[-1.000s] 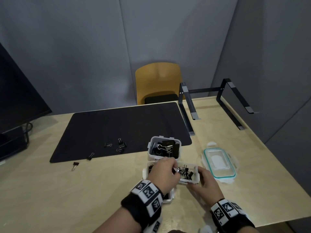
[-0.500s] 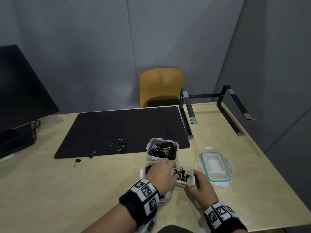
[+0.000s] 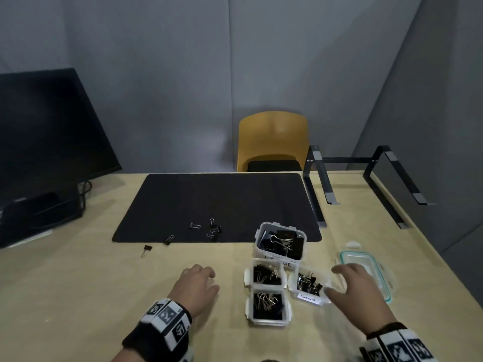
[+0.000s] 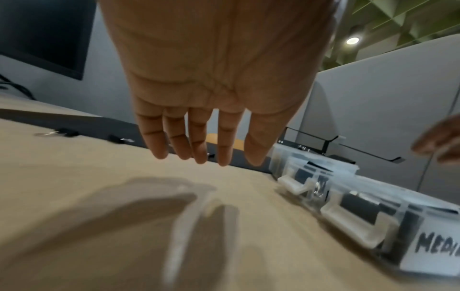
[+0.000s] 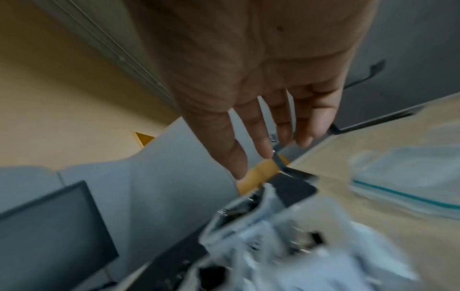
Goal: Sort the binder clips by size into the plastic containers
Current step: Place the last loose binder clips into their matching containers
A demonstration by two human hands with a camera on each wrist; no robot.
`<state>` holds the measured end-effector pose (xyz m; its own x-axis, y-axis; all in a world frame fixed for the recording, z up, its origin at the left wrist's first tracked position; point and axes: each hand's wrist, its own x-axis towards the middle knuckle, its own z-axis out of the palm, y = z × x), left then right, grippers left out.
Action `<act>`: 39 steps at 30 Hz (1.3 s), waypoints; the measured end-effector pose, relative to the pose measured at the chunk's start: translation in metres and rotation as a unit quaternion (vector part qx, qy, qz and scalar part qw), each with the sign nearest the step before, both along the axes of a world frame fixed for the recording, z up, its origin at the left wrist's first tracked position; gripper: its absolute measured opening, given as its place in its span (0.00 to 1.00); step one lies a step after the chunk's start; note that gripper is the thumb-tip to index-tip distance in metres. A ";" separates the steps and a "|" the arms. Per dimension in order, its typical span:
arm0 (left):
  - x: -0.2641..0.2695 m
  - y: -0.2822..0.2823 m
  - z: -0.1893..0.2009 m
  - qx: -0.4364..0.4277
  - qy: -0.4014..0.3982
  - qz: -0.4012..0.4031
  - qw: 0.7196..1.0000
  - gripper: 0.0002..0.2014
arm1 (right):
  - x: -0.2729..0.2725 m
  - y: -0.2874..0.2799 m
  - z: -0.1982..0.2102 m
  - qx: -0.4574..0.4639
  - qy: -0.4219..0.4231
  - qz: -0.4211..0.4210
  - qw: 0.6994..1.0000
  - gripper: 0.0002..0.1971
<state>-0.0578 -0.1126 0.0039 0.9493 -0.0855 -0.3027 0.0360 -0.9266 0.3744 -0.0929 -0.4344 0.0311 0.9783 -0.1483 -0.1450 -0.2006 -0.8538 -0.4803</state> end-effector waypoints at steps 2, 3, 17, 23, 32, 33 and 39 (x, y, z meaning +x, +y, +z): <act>-0.004 0.014 -0.008 0.020 0.027 -0.003 0.999 0.19 | 0.008 0.023 0.026 0.024 -0.018 0.023 0.999 0.19; -0.007 0.020 -0.012 0.028 0.038 -0.008 0.999 0.20 | 0.013 0.036 0.036 0.053 -0.021 0.035 0.998 0.16; 0.001 0.107 -0.029 0.093 0.065 -0.137 0.984 0.36 | 0.112 0.217 -0.020 0.109 0.088 0.038 0.989 0.16; 0.010 0.124 -0.038 0.088 0.091 -0.206 0.970 0.41 | 0.146 0.243 -0.045 0.083 0.090 0.046 0.991 0.19; 0.030 0.136 -0.041 0.064 0.111 -0.231 0.965 0.49 | 0.161 0.255 -0.065 0.031 0.051 0.075 0.995 0.12; 0.032 0.136 -0.041 0.065 0.110 -0.230 0.965 0.49 | 0.161 0.255 -0.067 0.027 0.047 0.071 0.996 0.10; 0.035 0.131 -0.040 0.079 0.128 -0.235 0.960 0.49 | 0.163 0.255 -0.070 0.015 0.060 0.028 0.998 0.14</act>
<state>-0.0227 0.0183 -0.0366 0.7104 -0.4202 -0.5646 -0.3282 -0.9074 0.2625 0.0700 -0.1791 -0.0389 0.9600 -0.0877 -0.2657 -0.2111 -0.8504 -0.4819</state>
